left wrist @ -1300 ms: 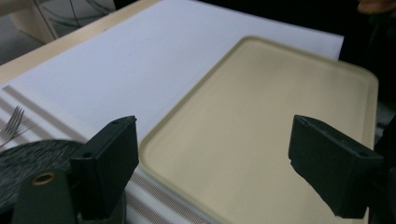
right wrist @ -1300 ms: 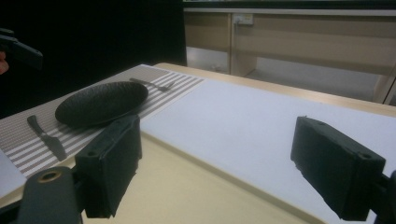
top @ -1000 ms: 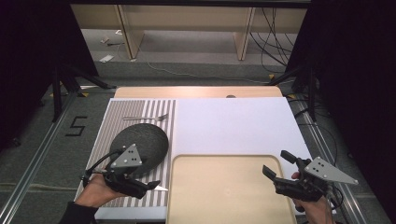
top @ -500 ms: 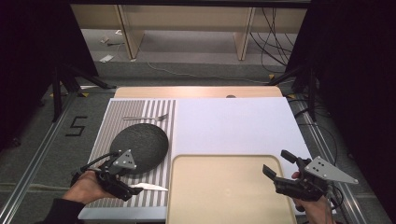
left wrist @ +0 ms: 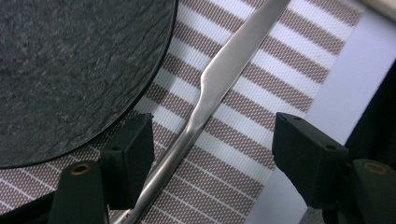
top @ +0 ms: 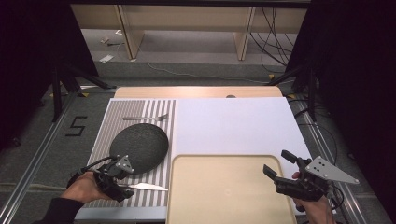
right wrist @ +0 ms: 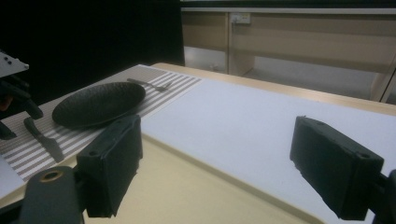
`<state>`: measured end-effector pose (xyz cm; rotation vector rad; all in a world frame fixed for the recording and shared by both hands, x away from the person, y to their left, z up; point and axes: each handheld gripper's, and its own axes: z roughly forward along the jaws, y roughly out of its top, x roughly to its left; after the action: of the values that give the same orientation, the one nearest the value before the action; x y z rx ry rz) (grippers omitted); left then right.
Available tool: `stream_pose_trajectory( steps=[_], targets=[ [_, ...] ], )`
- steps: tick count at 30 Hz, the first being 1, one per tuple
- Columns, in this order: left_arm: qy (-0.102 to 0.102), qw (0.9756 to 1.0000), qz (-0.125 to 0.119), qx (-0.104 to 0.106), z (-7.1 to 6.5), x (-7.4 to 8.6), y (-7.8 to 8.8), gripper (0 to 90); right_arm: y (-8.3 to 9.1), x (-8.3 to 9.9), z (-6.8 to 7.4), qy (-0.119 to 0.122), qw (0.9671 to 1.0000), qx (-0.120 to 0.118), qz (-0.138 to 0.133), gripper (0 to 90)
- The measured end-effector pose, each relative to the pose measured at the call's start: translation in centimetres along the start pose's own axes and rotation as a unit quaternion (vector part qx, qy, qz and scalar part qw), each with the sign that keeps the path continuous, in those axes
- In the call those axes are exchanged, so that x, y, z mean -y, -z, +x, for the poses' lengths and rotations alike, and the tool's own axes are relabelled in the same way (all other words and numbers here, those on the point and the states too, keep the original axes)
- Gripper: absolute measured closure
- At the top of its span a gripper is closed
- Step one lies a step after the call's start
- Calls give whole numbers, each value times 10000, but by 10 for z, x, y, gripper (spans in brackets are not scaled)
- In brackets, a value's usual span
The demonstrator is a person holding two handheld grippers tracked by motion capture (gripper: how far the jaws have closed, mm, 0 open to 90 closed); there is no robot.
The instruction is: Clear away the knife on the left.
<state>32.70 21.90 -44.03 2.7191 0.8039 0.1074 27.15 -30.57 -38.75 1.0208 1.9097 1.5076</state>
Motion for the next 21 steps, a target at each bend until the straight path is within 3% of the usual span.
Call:
stream_pose_trajectory(
  steps=[3,9,12,21],
  targets=[
    [2,9998,209,26,5,1,-8,321,0,0,0,7,10000,-7,-4,179],
    [98,9992,377,11,13,3,-15,353,0,0,0,1,10000,-13,-8,179],
    [125,9990,429,90,17,3,-17,438,0,0,0,38,10000,-2,-4,180],
    [49,9980,626,67,18,0,-22,510,0,0,0,19,10000,-2,17,181]
  ],
)
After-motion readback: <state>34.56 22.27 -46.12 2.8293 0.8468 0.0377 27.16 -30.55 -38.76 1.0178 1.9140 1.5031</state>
